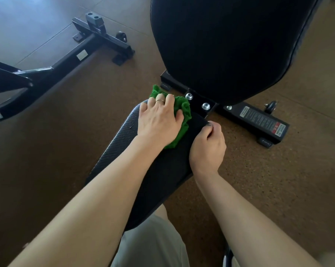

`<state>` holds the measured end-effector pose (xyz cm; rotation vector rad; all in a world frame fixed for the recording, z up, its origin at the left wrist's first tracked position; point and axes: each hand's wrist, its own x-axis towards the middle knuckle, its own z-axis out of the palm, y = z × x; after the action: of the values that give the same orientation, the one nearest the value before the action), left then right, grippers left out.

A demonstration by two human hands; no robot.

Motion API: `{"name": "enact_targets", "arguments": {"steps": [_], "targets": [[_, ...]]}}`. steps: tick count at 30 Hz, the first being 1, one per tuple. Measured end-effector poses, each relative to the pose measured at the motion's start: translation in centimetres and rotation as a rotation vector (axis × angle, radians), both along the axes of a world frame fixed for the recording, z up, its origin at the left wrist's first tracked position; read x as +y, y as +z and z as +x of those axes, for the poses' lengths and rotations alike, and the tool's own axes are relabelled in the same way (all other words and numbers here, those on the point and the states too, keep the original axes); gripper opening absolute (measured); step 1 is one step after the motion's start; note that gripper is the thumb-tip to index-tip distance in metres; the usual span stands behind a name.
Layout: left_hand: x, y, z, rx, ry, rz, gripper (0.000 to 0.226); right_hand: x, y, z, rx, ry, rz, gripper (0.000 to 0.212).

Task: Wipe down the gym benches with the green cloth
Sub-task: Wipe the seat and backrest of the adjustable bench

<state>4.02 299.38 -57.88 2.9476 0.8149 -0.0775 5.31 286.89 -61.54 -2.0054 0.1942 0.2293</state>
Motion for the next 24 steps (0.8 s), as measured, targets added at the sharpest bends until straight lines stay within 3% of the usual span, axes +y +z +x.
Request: {"name": "enact_targets", "arguments": {"steps": [6, 14, 20, 24], "targets": [[-3.3, 1.4, -10.1, -0.108, -0.237, -0.059, 0.029, -0.1, 0.2, 0.0, 0.007, 0.024, -0.044, 0.04], [-0.3, -0.4, -1.1, -0.09, 0.023, -0.083, 0.033, -0.1, 0.1, 0.0, 0.014, 0.009, -0.028, 0.039], [-3.2, 0.3, -10.8, -0.239, -0.197, -0.14, 0.028, 0.0, 0.1, 0.0, 0.01, 0.0, -0.053, 0.039], [-0.5, -0.5, -6.3, -0.22, -0.067, -0.097, 0.027, 0.0, 0.1, -0.1, 0.0, 0.007, -0.036, 0.039]]}}
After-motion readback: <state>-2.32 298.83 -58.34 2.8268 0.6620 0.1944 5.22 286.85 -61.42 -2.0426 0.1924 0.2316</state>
